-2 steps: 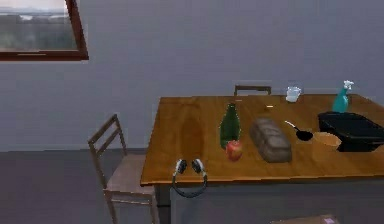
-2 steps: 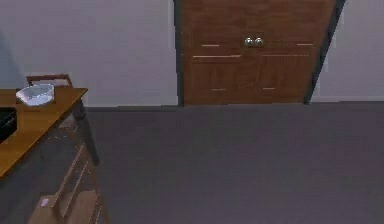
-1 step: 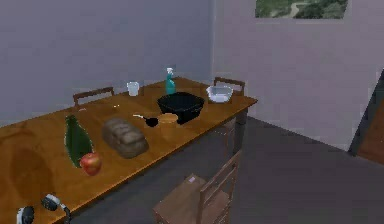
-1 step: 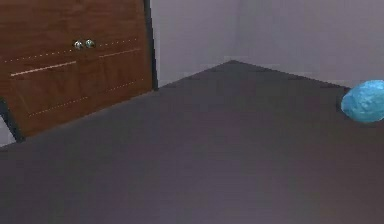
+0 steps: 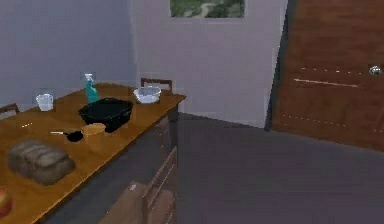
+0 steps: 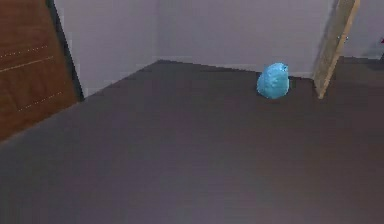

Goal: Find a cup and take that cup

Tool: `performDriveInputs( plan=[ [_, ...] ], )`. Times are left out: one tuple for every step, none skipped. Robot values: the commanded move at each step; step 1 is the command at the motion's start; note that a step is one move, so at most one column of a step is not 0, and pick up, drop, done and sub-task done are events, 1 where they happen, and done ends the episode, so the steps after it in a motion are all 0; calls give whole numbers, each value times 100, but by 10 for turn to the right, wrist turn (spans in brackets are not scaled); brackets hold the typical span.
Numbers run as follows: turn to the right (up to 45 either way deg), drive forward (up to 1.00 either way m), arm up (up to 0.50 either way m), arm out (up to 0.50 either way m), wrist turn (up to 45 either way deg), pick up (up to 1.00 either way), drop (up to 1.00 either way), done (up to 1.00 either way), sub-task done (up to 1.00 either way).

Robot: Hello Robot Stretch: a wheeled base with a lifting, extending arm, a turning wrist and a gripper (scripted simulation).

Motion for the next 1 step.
performDriveInputs(
  plan=[
    [0,50,0,0,0,0,0,0,0]
  ],
)
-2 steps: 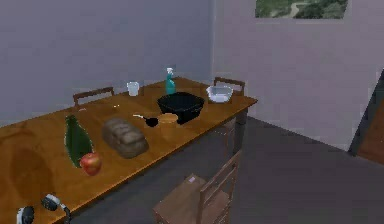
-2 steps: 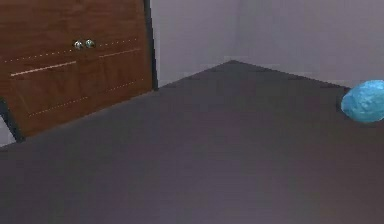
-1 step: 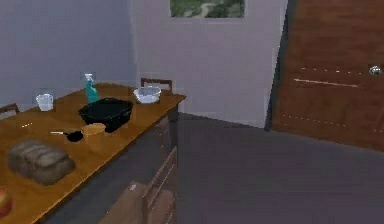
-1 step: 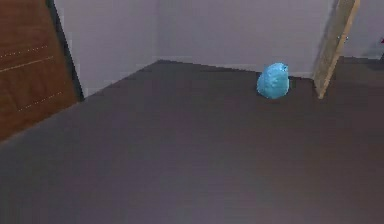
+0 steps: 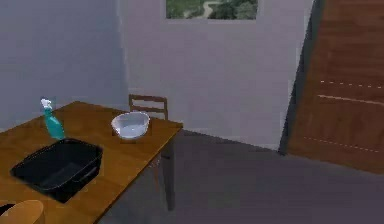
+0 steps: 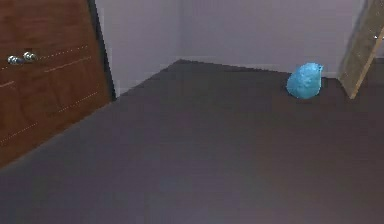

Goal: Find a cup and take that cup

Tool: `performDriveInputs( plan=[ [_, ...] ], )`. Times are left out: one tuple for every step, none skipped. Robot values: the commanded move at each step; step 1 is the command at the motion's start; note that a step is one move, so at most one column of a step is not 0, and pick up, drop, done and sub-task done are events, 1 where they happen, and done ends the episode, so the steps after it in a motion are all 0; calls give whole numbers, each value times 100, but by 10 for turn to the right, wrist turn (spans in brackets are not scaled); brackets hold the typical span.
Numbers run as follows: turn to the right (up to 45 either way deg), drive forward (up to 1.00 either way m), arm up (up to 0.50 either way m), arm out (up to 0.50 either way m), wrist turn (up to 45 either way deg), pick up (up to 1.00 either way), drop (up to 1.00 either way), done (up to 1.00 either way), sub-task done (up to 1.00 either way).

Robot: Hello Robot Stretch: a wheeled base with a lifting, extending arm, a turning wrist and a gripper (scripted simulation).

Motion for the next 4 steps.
performDriveInputs(
  plan=[
    [-450,0,0,0,0,0,0,0,0],
    [-450,0,0,0,0,0,0,0,0],
    [-420,0,0,0,0,0,0,0,0],
    [0,0,50,0,0,0,0,0,0]
  ],
)
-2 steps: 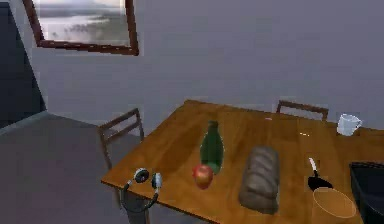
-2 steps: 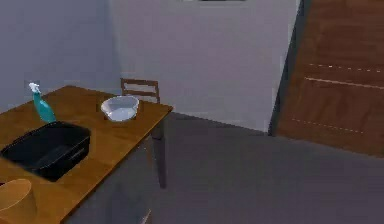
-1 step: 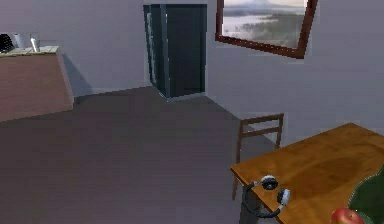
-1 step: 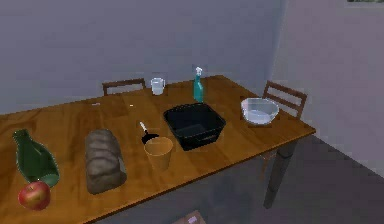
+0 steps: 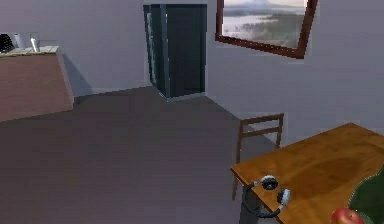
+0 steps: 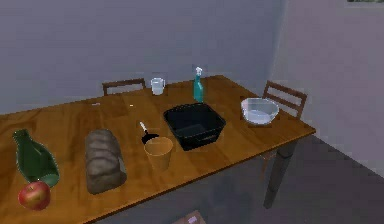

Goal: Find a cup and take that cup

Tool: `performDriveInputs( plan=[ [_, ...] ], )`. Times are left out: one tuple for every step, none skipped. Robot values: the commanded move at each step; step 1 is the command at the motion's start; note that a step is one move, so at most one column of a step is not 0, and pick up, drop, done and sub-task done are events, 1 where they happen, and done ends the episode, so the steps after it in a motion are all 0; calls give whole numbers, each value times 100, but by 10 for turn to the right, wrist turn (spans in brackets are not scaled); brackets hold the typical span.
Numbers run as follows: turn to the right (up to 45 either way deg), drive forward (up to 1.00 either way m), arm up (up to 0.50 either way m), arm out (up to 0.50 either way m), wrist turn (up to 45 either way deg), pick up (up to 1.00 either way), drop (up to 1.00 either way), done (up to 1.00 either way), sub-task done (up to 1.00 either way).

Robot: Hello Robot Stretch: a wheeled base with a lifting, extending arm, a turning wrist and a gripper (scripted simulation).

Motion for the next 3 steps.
performDriveInputs(
  plan=[
    [0,0,38,0,0,0,0,0,0],
    [0,0,0,32,0,0,0,0,0],
    [0,0,0,0,450,0,0,0,0]
  ],
)
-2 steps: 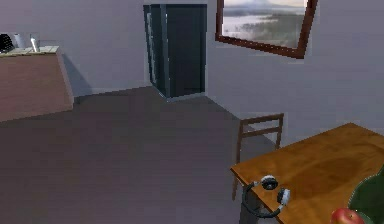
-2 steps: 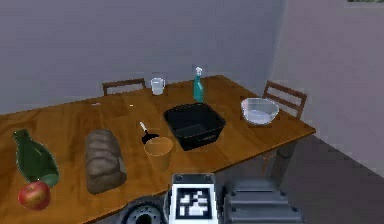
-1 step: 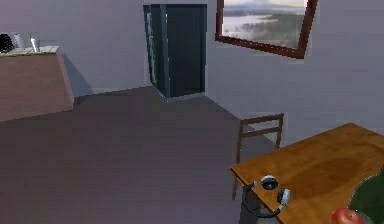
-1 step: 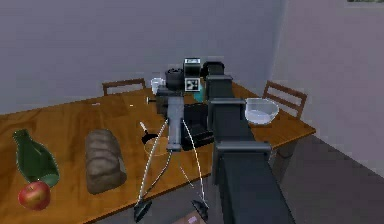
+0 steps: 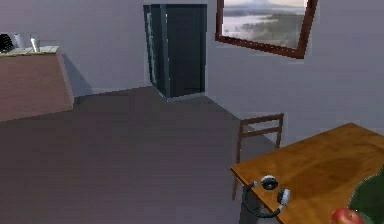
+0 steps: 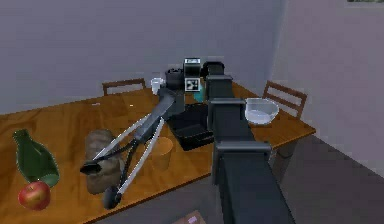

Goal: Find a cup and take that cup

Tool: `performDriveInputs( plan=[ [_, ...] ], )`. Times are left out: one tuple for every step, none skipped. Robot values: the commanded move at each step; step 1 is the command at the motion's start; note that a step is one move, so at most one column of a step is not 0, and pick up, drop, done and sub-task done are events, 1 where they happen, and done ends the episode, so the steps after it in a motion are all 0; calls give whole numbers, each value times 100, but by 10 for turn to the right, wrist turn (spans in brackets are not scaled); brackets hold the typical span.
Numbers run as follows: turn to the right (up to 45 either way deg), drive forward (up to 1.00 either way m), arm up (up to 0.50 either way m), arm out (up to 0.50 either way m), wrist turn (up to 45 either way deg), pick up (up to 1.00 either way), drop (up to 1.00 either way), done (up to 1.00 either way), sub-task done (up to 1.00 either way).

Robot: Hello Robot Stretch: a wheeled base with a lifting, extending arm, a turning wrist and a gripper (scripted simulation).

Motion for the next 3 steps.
performDriveInputs(
  plan=[
    [0,0,0,0,450,0,0,0,0],
    [0,0,0,0,450,0,0,0,0],
    [0,0,0,0,150,0,0,0,0]
  ],
)
